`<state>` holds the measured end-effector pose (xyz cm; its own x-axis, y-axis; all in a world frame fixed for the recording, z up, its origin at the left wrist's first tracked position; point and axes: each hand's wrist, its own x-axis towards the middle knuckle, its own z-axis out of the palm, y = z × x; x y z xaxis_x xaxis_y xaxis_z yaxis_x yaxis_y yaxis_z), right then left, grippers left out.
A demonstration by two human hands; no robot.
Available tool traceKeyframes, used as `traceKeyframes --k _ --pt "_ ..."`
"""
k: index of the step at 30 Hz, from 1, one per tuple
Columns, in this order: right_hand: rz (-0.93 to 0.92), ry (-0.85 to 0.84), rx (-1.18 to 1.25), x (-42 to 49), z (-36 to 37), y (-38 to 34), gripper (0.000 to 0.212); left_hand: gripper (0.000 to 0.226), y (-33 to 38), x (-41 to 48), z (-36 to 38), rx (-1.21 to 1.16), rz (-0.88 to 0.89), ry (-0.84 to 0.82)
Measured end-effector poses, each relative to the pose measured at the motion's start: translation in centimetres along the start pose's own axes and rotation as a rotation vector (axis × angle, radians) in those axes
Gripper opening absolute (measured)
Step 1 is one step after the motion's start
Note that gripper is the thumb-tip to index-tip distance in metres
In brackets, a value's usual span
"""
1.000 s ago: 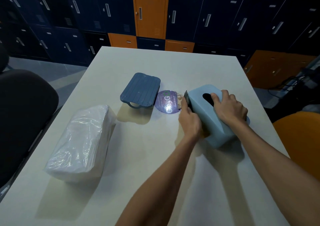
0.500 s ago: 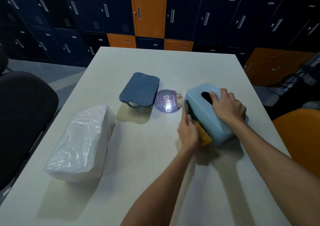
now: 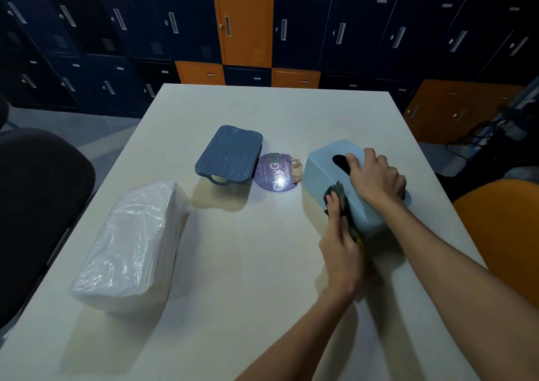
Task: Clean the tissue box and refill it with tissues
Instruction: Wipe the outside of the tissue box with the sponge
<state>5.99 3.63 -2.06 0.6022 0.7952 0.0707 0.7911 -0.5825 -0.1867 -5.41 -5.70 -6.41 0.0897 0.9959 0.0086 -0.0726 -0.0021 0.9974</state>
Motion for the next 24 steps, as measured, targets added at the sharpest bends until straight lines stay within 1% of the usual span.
traceKeyframes --k 5,7,9,14,17,20,24 --pt "0.014 -0.008 0.01 -0.2 -0.3 -0.3 0.061 0.046 -0.9 -1.2 -1.3 0.065 -0.005 -0.096" --pt "0.025 -0.019 0.027 -0.2 -0.4 -0.3 0.061 0.044 -0.7 -1.0 -2.1 0.135 -0.009 -0.133" --pt "0.032 -0.042 0.052 -0.2 -0.5 -0.3 0.063 0.041 -0.4 -0.8 -3.2 0.235 -0.025 -0.206" --pt "0.048 -0.086 0.185 -0.6 -1.3 0.1 0.066 0.041 1.2 0.2 -6.3 0.495 -0.057 -0.617" --pt "0.039 -0.113 0.241 -0.6 -2.2 0.4 0.067 0.045 2.6 0.3 -7.0 0.586 -0.102 -0.797" --pt "-0.017 -0.034 0.276 -1.1 -4.0 1.0 0.06 0.046 3.4 0.0 -7.6 0.566 -0.17 -0.9" --pt "-0.103 0.105 0.524 -4.1 -7.3 2.5 0.037 0.036 4.5 0.3 -8.3 0.459 -0.254 -0.888"
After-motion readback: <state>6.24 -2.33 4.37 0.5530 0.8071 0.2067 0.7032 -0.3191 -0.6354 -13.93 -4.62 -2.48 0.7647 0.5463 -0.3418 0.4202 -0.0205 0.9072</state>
